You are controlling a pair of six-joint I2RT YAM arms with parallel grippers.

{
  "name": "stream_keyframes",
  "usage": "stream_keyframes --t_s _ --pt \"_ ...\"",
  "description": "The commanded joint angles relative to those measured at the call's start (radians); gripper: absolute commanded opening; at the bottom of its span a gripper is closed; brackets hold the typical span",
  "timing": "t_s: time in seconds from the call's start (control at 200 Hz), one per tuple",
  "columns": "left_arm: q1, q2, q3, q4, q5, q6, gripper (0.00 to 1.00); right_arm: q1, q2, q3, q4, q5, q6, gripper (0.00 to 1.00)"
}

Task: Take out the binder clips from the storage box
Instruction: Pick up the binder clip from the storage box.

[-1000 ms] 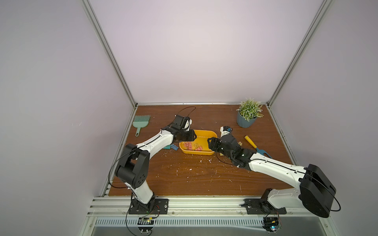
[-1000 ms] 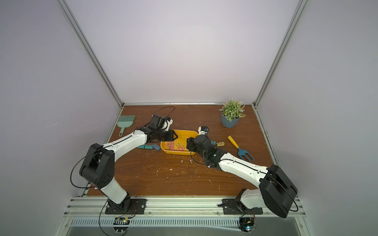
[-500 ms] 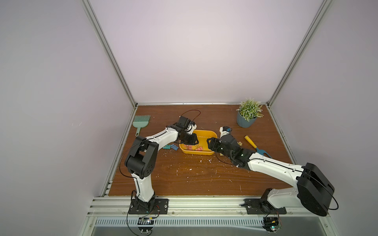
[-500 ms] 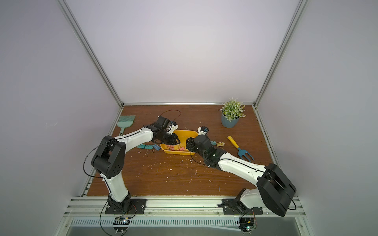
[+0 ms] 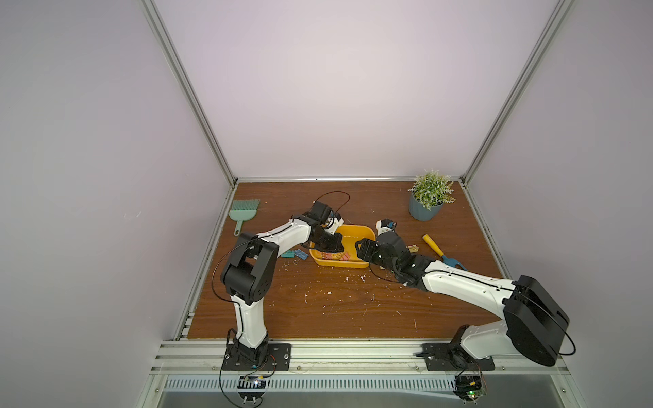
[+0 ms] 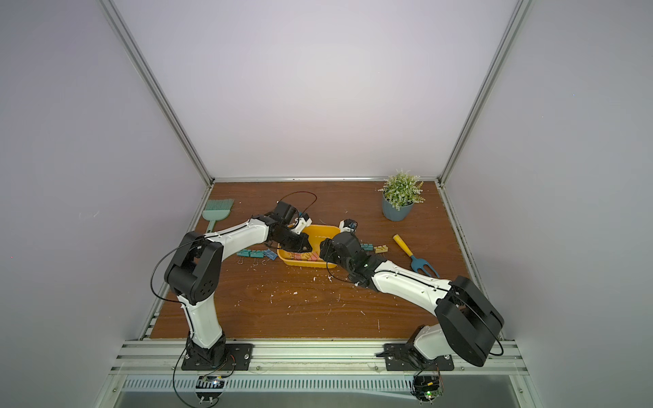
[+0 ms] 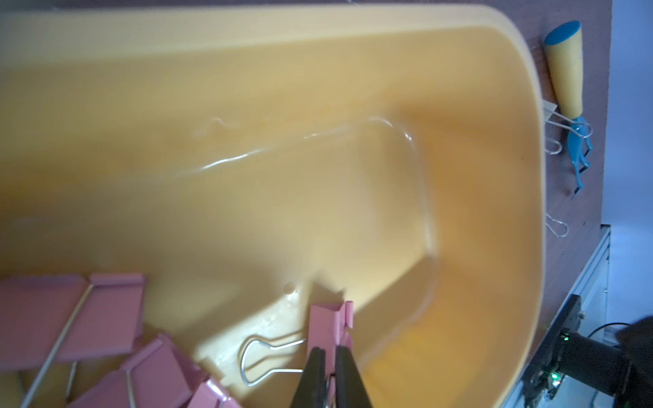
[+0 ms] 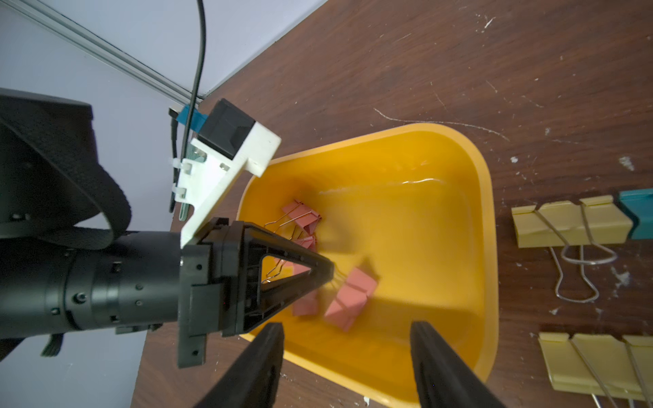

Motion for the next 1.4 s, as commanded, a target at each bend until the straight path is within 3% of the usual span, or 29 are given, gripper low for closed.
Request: stream_keyframes --t_s 0.0,0.24,0.495,0.776,0.896,1.086,1.276,1.396 --pt "-0.013 -0.002 0.028 -0.027 0.01 -0.005 0.05 -0.006 -0.003 0.039 -0.003 -0.004 0.013 0.63" --pt "-0.017 -0.032 0.024 0.061 0.06 -0.08 0.0 -0.005 -0.008 0.039 -0.01 0.001 0.021 0.63" --pt "-0.017 -0.12 -0.109 0.403 0.139 -0.297 0.0 -0.006 -0.048 0.01 0.019 0.01 0.001 0.63" --pt "-0.013 -0.235 -0.259 0.693 0.092 -0.495 0.0 -0.006 -0.118 -0.037 0.078 0.02 -0.008 0.63" --pt "-0.012 -0.338 -0.342 0.761 -0.038 -0.554 0.0 -0.005 -0.14 -0.054 0.133 -0.003 -0.027 0.63" --pt "-0.02 -0.641 -0.652 0.927 -0.407 -0.777 0.0 0.003 -0.147 -0.069 0.215 -0.035 -0.043 0.62" --pt "-0.02 -0.91 -0.731 0.72 -0.654 -0.82 0.0 0.03 -0.114 -0.032 0.234 -0.051 -0.063 0.61" --pt "-0.021 -1.063 -0.768 0.461 -0.83 -0.961 0.0 0.066 -0.072 0.007 0.242 -0.041 -0.085 0.6"
